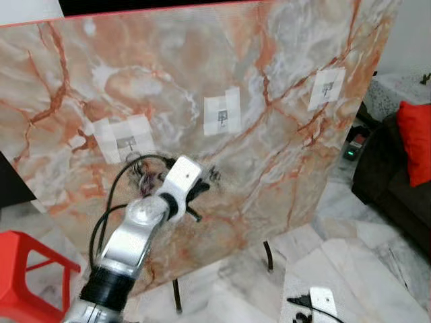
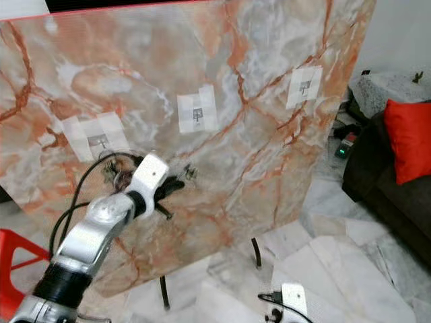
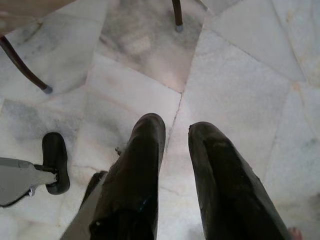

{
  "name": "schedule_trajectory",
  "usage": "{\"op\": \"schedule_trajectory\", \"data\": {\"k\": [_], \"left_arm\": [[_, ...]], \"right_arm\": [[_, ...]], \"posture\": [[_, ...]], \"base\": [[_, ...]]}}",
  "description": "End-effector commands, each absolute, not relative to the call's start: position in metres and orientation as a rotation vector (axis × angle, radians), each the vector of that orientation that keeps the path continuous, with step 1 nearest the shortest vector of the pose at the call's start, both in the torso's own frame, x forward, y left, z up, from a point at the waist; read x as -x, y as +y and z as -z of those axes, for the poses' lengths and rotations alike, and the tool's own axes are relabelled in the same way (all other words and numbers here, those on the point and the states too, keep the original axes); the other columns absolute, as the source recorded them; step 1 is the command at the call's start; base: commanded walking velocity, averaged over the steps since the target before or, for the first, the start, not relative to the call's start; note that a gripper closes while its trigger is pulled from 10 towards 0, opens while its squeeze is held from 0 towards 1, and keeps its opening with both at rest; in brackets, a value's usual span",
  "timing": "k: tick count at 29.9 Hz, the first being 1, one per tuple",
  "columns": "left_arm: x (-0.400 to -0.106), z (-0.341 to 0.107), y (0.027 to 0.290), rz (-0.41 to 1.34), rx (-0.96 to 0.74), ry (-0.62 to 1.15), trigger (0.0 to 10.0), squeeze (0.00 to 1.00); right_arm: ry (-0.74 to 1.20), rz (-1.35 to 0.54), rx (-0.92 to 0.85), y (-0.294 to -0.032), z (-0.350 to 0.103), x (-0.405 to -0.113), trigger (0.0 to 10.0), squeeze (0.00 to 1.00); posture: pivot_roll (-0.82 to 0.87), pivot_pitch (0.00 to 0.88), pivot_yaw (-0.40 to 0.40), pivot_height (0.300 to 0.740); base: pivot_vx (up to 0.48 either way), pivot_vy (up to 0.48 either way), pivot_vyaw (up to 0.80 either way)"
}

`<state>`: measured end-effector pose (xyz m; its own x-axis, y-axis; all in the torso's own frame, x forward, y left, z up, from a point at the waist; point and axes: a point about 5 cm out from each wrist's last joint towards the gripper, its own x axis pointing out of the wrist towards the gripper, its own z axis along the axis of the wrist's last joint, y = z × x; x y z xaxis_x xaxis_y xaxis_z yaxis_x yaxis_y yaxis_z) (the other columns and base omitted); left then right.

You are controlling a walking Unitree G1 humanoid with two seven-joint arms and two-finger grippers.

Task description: Hang keys on a hook

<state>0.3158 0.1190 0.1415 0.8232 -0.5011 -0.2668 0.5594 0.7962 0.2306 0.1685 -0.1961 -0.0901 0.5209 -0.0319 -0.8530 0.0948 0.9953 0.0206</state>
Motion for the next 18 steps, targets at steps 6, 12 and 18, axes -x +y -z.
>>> {"op": "schedule_trajectory", "data": {"k": [6,12,18], "left_arm": [[-0.3144,-0.1578,0.1188,0.536,-0.276,0.123,10.0,0.0],[-0.3117,-0.1608,0.1154,0.567,-0.28,0.111,10.0,0.0],[-0.3108,-0.1615,0.1154,0.566,-0.279,0.108,10.0,0.0]], "right_arm": [[0.996,0.099,-0.08,-0.1953,0.0877,-0.174,10.0,0.0],[1.005,0.103,-0.072,-0.1945,0.0885,-0.1727,10.0,0.0],[1.002,0.11,-0.08,-0.1945,0.0885,-0.1727,10.0,0.0]], "posture": [[0.08,0.0,-0.043,0.74],[0.08,0.0,-0.043,0.74],[0.08,0.0,-0.044,0.74]], "base": [[0.0,0.0,0.0],[0.0,0.0,0.0],[0.165,0.0,0.0]]}}
